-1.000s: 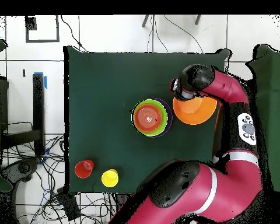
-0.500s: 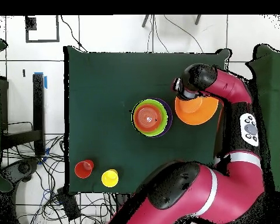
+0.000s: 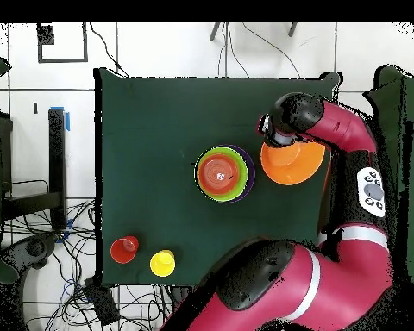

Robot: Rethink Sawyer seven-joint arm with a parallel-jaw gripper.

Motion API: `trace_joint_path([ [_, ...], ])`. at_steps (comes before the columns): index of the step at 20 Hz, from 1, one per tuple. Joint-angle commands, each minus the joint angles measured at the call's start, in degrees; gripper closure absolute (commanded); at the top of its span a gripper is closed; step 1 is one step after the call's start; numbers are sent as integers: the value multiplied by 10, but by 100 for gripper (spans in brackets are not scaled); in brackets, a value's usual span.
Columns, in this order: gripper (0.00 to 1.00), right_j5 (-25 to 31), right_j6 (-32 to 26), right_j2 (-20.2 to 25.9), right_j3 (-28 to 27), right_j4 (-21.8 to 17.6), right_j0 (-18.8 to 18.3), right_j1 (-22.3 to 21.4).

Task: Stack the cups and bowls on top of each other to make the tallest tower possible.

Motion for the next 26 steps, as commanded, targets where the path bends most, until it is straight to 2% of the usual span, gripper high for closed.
trace_joint_path([
  [1, 100, 16, 9, 12, 29, -16, 28, -2],
  [6, 100, 17, 13, 8, 46, -10, 31, -18],
  [18, 100, 19, 30, -5, 132, 0, 36, -95],
  [26, 100, 17, 32, -9, 142, 0, 37, -104],
])
